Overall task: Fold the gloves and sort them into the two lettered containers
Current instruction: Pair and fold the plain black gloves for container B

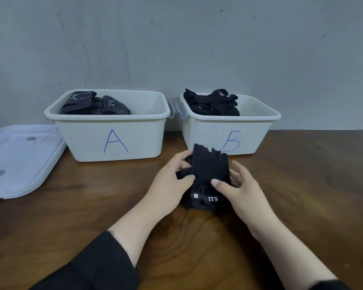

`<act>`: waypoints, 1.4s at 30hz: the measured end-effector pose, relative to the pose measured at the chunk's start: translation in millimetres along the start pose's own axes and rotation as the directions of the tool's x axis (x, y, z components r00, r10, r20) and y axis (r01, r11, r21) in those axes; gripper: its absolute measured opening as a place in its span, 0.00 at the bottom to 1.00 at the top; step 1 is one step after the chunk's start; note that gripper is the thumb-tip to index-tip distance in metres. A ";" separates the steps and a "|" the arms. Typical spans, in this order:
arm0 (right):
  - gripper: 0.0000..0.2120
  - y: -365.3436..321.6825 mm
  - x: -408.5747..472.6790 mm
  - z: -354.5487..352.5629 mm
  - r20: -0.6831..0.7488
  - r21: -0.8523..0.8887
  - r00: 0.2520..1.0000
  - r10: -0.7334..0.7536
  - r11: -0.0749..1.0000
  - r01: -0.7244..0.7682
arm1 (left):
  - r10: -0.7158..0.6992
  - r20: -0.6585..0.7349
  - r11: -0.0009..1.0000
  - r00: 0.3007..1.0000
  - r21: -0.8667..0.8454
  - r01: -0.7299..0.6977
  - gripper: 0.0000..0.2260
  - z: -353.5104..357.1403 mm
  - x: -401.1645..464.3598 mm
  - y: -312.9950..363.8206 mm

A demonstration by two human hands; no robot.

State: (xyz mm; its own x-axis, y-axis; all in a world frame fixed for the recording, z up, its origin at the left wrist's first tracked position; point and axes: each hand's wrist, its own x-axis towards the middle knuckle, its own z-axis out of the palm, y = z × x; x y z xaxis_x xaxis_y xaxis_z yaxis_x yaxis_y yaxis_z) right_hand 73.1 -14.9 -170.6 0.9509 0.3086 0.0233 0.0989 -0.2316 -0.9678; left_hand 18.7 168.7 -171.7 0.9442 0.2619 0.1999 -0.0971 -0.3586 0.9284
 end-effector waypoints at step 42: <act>0.25 -153.4 195.8 -65.6 -0.064 -0.293 0.998 -0.001 0.956 -0.017 | -0.031 -0.157 0.933 0.987 0.350 0.085 0.21 -53.9 228.8 113.7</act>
State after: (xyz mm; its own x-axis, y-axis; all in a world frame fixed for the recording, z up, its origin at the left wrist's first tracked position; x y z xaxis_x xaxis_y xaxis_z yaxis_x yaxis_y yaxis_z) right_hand 263.3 20.5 -1.2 0.9675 0.2497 0.0404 0.1638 -0.4969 -0.8522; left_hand 206.7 236.2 -3.5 0.8856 0.4101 0.2181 0.0994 -0.6261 0.7734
